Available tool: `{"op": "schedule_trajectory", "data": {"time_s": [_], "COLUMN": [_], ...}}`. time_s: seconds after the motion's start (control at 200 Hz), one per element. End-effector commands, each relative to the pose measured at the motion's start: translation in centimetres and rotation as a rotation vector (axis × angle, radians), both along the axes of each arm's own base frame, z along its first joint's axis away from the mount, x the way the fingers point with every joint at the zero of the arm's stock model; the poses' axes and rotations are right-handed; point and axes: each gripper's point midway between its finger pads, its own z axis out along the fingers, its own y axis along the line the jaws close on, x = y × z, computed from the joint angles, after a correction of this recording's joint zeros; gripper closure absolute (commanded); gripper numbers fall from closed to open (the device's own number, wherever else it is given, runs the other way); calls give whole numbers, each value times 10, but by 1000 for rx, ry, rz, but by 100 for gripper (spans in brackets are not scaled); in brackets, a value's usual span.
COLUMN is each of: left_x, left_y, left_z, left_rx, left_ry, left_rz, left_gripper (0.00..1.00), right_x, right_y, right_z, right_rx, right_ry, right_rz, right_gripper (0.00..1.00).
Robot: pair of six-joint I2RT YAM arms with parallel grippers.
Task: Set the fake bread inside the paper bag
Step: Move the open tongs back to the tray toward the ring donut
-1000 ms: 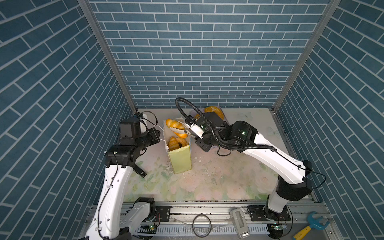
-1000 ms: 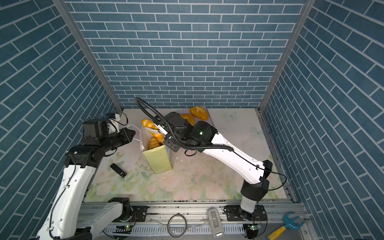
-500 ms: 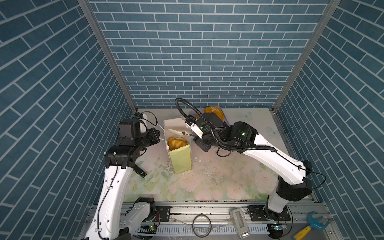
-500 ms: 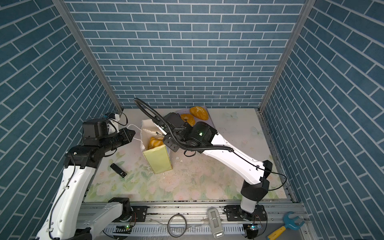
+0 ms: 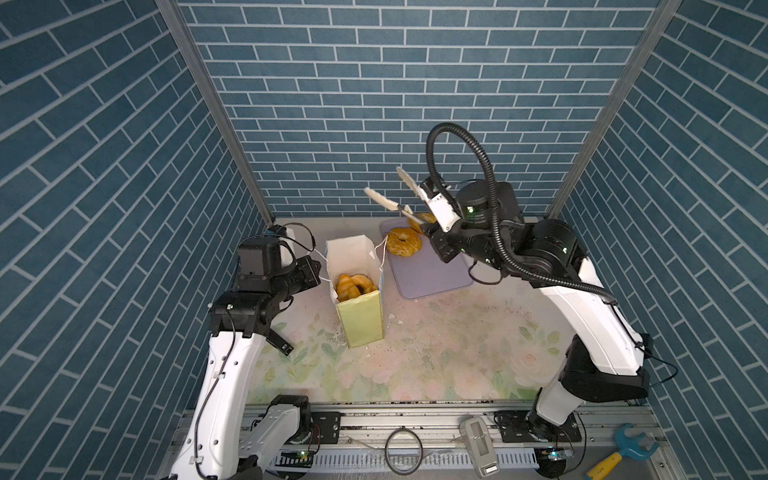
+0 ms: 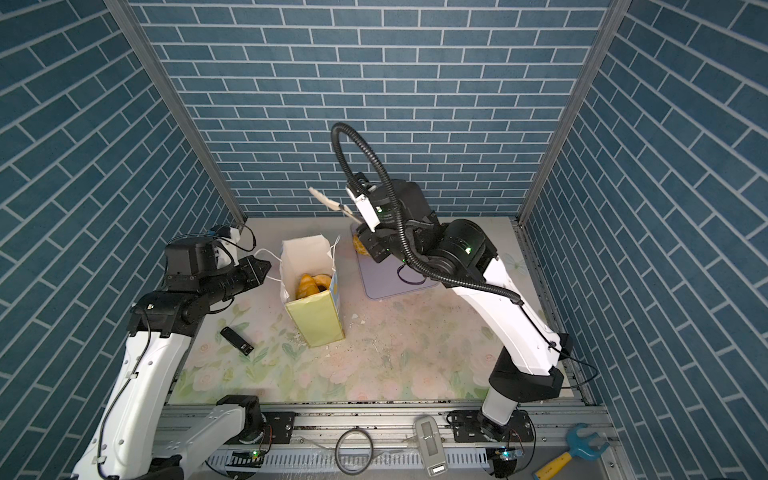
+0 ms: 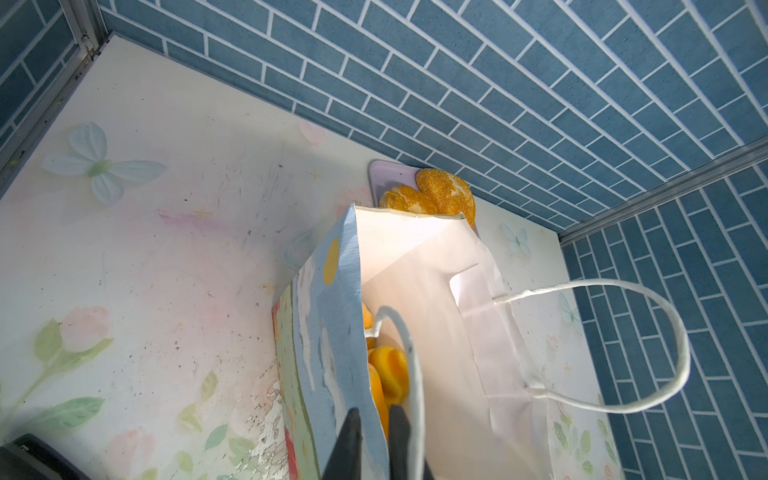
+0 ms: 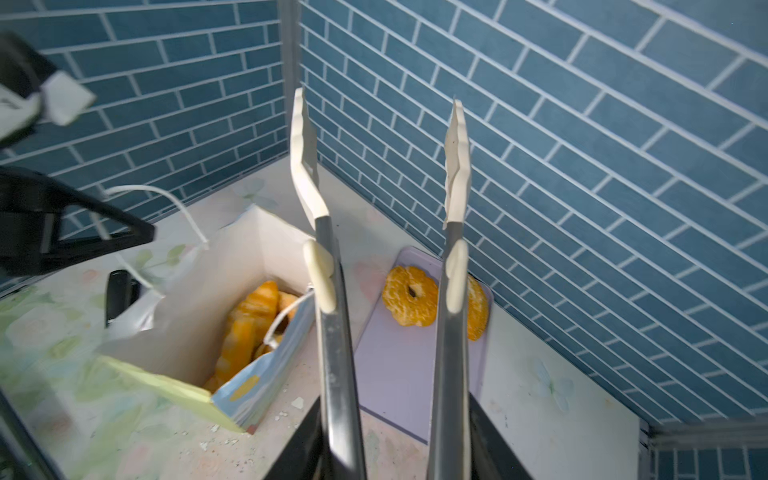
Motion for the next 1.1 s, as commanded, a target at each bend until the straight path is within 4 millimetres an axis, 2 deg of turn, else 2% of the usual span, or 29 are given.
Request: {"op": "schedule_trajectory", "data": {"time_s": [0.0, 0.08, 0.15, 0.275, 0.38, 0.495, 0.665, 0.86, 1.095], "left_x": [-1, 1, 3, 6, 8, 10, 13, 20, 19], "left_y": [-1, -1, -1, -1, 0, 0, 1, 0, 3], "left_z": [3, 5, 6, 6, 5, 2, 0, -1, -5], "left_rx": [-1, -3, -3, 1, 4, 9, 22, 24, 50], "left_ry": [-11, -16, -17, -14, -7, -2, 8, 13, 17], "left_rz": [0, -3, 0, -1, 1, 4, 2, -4, -4], "left_gripper": [84, 84, 84, 84, 84, 84, 84, 84, 84], "right_x": [26, 48, 67, 96, 114, 131, 156, 179, 196], "right_y": [-36, -59, -74, -85, -78, -60, -41, -24, -5], "right_z": [-8, -25, -49, -99, -138, -178, -226, -266, -296], "right_rx": [28, 57, 77, 105, 138, 145, 142, 145, 162], "right_ry": [29, 89, 159, 285, 382, 475, 567, 646, 694], "right_rz": [-131, -214, -281, -360, -362, -342, -369, -410, -407], "right_gripper": [53, 53, 53, 53, 52, 53, 53, 53, 52]}}
